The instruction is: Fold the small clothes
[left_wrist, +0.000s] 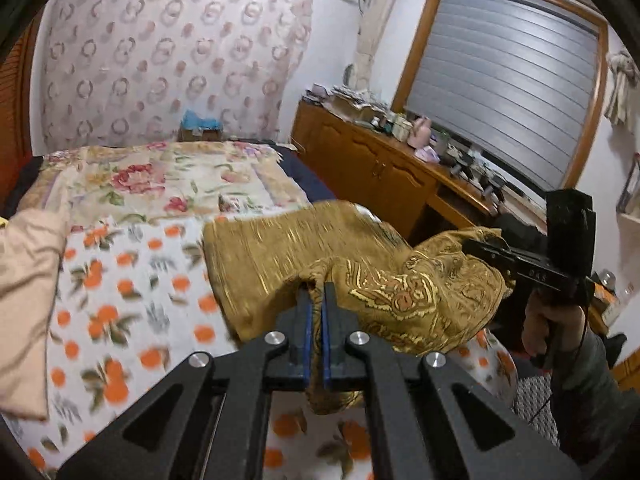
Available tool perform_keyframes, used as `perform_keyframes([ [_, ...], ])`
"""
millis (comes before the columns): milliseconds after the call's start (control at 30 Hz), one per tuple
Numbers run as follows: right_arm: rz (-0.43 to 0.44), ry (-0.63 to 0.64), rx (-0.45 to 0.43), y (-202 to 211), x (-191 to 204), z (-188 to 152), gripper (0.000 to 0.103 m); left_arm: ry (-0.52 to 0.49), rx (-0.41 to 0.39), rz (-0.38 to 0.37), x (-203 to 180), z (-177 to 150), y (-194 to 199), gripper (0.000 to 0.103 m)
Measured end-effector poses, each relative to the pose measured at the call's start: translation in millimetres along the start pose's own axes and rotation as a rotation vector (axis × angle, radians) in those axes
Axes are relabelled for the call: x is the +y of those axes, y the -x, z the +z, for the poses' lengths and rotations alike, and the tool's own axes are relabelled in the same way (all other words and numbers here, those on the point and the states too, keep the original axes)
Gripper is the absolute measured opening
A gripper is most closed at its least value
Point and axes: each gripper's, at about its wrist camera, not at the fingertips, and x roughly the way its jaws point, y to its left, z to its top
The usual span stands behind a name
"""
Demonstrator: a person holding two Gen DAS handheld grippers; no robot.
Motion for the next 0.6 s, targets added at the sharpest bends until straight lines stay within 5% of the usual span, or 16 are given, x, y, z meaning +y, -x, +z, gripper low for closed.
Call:
perform_keyframes([
  [600,-0.061,-0.005,0.122,-99,-36,62,0.011,0.044,0.104,0.106,61,44,-89,0.001],
])
